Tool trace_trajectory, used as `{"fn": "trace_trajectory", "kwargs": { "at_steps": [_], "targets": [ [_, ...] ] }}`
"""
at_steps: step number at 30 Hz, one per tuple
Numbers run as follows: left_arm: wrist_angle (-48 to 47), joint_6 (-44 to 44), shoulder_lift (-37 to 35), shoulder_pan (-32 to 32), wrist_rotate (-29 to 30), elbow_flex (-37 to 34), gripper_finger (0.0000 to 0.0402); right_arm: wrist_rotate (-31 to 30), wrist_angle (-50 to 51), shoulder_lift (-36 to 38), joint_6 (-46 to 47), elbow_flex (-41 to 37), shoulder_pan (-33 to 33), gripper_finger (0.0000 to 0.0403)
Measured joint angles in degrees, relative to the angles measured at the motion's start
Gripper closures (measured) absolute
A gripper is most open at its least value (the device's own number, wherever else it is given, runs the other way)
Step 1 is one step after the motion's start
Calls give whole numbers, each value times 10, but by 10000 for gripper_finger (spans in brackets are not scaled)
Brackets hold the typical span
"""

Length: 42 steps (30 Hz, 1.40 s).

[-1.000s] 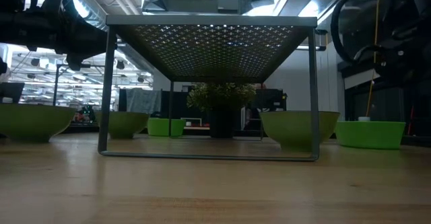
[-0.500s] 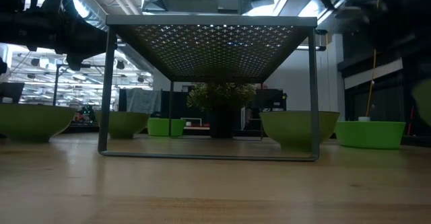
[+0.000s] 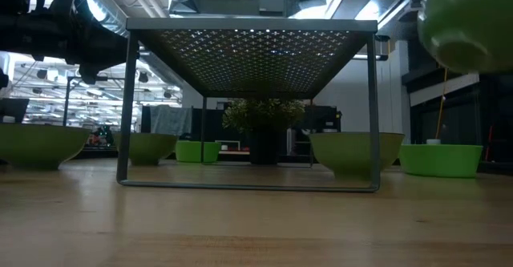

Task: Pick & Place Mini bowls
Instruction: Put the red patterned bowl on the shelf

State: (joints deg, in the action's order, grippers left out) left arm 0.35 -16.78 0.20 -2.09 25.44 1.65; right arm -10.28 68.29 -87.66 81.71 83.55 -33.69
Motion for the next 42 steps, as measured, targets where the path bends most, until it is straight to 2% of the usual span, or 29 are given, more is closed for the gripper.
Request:
{"fn": "trace_trajectory", "kwargs": {
  "at_steps": [7,11,18,22,26,34,42],
  "targets": [
    [0,0,0,0,0,0,295,-81,19,0,-73,73,17,390],
    [0,0,0,0,0,0,295,-96,19,0,-156,97,41,390],
    [0,0,0,0,0,0,295,-94,-77,0,-450,120,74,390],
    [0,0,0,0,0,0,295,-69,-137,0,-639,128,89,390],
    [0,0,0,0,0,0,295,-52,-159,0,-783,134,100,386],
    [0,0,0,0,0,0,295,-46,-143,-3,-1033,134,103,384],
    [0,0,0,0,0,0,295,-46,-120,-48,-1173,134,132,380]
  ]
}}
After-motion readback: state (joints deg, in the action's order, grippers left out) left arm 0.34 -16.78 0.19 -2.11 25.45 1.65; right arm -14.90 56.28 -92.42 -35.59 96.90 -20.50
